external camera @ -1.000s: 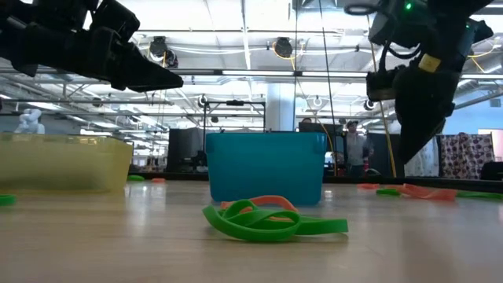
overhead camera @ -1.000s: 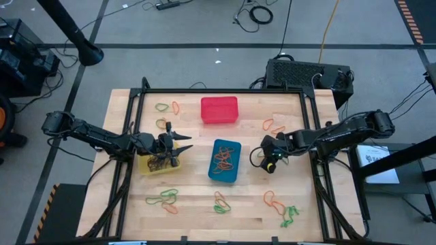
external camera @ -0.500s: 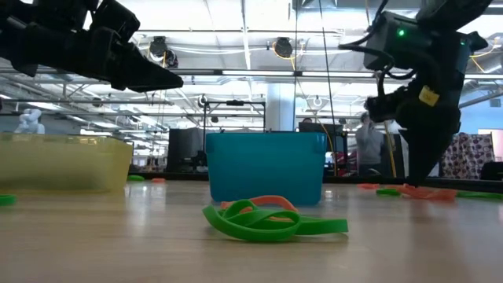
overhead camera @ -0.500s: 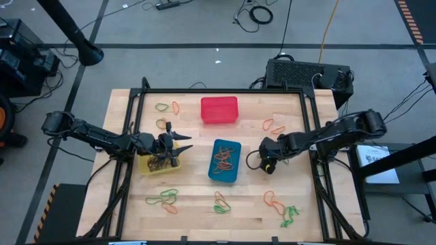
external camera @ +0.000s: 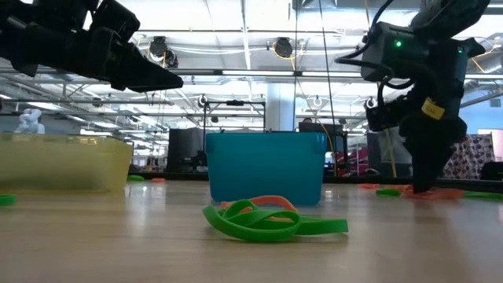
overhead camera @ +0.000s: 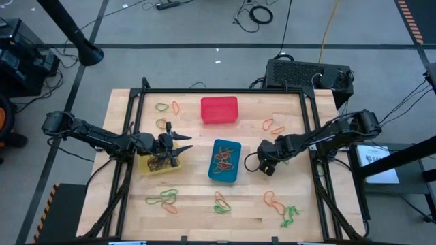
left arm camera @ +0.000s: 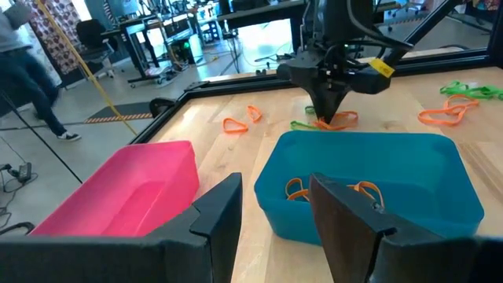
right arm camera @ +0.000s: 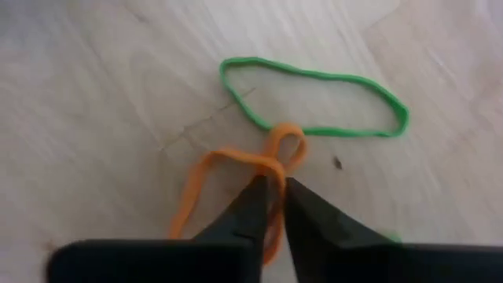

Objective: Sort rubber bands into baskets
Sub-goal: Put the orange rubber band into the blue bin

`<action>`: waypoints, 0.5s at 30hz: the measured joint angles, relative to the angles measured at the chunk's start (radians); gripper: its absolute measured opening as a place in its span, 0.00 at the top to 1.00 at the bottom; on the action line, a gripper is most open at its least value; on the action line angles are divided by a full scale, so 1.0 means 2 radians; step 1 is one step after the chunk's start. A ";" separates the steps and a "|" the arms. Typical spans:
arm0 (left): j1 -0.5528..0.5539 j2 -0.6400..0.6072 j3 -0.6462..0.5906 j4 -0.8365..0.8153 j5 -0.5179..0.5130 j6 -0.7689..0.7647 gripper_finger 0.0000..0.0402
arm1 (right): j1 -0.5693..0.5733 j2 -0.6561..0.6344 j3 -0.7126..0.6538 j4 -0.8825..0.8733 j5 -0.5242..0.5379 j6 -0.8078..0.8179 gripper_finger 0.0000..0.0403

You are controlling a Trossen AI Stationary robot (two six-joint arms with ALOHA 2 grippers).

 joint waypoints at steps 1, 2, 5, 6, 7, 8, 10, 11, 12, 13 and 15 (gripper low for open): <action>0.000 0.000 0.000 0.000 0.000 0.000 0.61 | -0.001 -0.003 0.000 0.000 -0.002 -0.005 0.94; 0.000 0.000 0.000 0.000 0.000 0.000 0.61 | -0.001 -0.008 -0.001 -0.002 -0.002 -0.008 0.97; 0.000 0.000 0.000 0.001 0.000 0.000 0.61 | -0.002 -0.031 -0.002 -0.010 0.002 -0.008 0.98; 0.000 0.000 0.000 0.001 0.000 0.000 0.61 | -0.001 -0.040 0.001 -0.016 0.002 -0.006 0.98; 0.000 0.000 0.000 0.001 0.000 0.000 0.61 | -0.001 -0.050 0.005 -0.028 0.002 -0.006 0.98; 0.000 0.000 0.000 0.001 0.000 0.000 0.61 | -0.001 -0.058 0.009 -0.041 0.002 -0.006 0.99; 0.000 0.000 0.000 0.001 0.000 0.000 0.61 | -0.001 -0.072 0.020 -0.058 0.003 -0.005 0.99; 0.000 0.000 0.000 0.001 0.000 0.000 0.61 | -0.001 -0.079 0.026 -0.064 0.003 -0.005 0.99; 0.000 0.000 0.000 0.001 0.000 0.000 0.61 | -0.001 -0.087 0.033 -0.070 0.003 -0.005 0.99; 0.000 0.000 0.000 0.001 0.000 0.000 0.61 | -0.001 -0.093 0.039 -0.072 0.004 -0.005 0.99; 0.000 0.000 0.000 0.001 0.000 0.000 0.61 | -0.001 -0.100 0.050 -0.072 0.003 -0.008 1.00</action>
